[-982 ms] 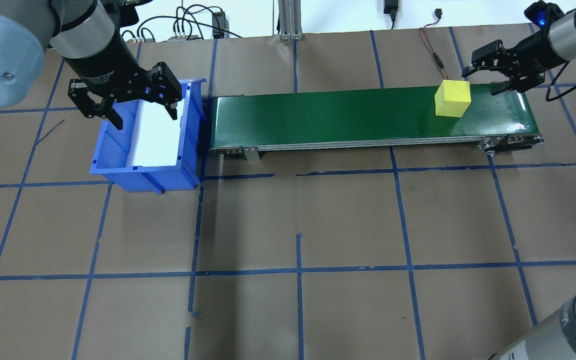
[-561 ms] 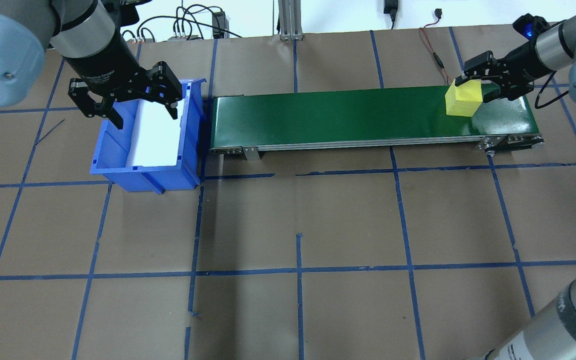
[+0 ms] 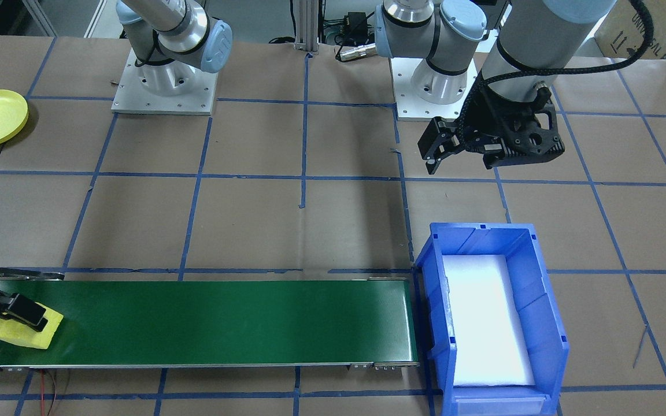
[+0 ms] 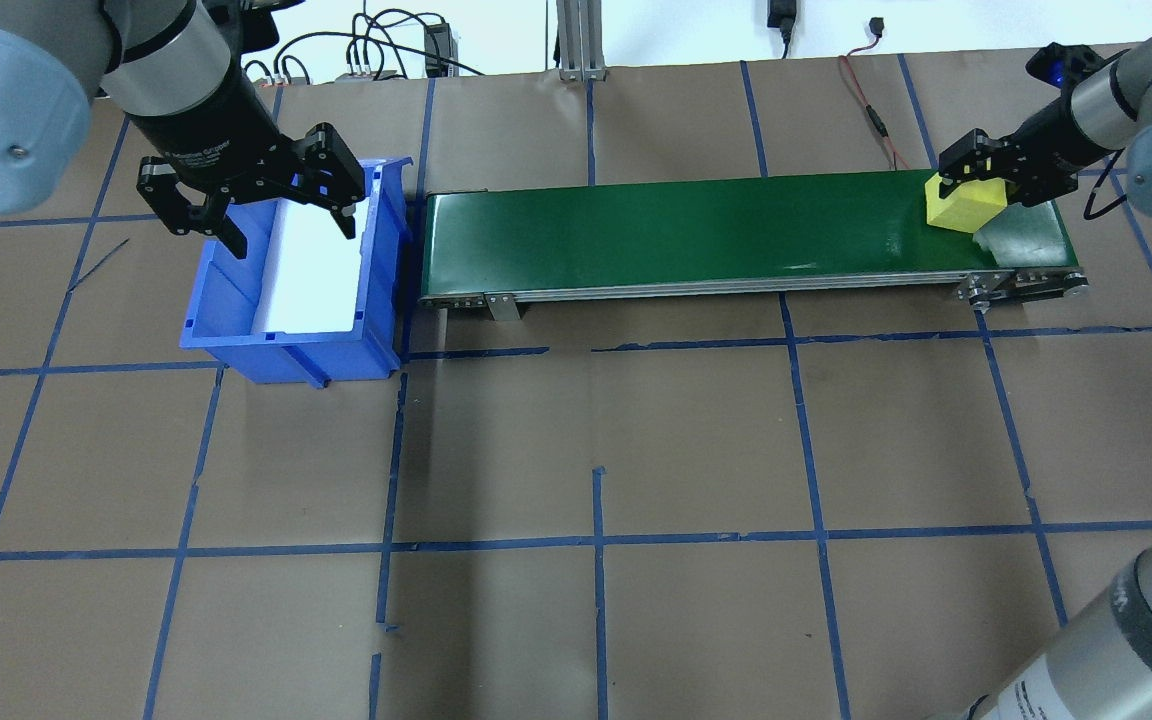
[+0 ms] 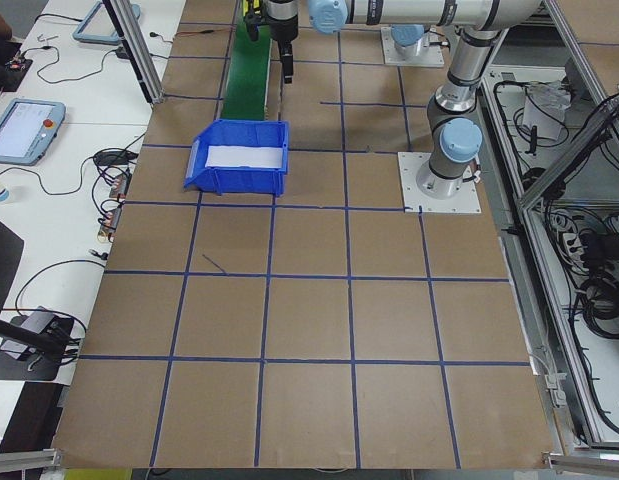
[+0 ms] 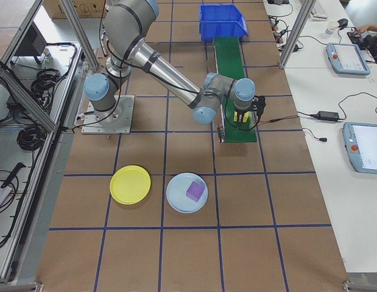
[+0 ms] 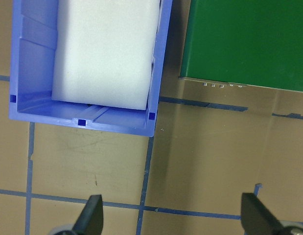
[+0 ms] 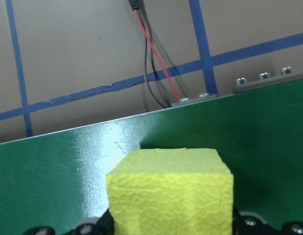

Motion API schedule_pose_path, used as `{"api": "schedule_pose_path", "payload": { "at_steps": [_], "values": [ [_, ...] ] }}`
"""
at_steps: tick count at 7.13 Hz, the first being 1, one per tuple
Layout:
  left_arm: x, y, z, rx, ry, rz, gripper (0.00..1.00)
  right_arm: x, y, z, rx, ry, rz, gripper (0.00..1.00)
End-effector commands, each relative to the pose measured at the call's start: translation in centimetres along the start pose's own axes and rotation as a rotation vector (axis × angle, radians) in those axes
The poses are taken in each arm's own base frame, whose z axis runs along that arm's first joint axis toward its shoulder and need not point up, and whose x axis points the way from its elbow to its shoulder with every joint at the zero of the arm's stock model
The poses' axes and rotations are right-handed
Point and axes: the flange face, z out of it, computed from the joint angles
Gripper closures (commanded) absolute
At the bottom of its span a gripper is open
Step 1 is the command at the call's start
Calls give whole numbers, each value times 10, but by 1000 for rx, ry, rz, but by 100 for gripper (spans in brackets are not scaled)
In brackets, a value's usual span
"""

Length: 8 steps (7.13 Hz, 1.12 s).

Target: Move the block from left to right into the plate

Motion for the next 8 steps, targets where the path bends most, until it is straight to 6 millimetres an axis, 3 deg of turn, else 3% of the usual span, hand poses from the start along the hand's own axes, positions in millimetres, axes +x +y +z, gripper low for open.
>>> {"api": "schedule_pose_path", "payload": {
  "at_steps": [1, 2, 3, 5, 6, 8],
  "values": [
    [0, 0, 0, 0, -1, 1, 0, 5, 9, -38, 7, 180, -39, 50],
    [0, 0, 0, 0, -1, 1, 0, 9, 19, -66, -1, 200, -16, 50],
    [0, 0, 0, 0, -1, 1, 0, 30, 39, -97, -46, 225, 39, 51],
    [0, 0, 0, 0, -1, 1, 0, 80, 116, -123, -151, 308, -4, 53],
    [0, 0, 0, 0, -1, 1, 0, 114, 152, -131, -169, 312, 25, 53],
    [0, 0, 0, 0, -3, 1, 0, 169, 199, -136, -238, 322, 31, 56]
  ]
}}
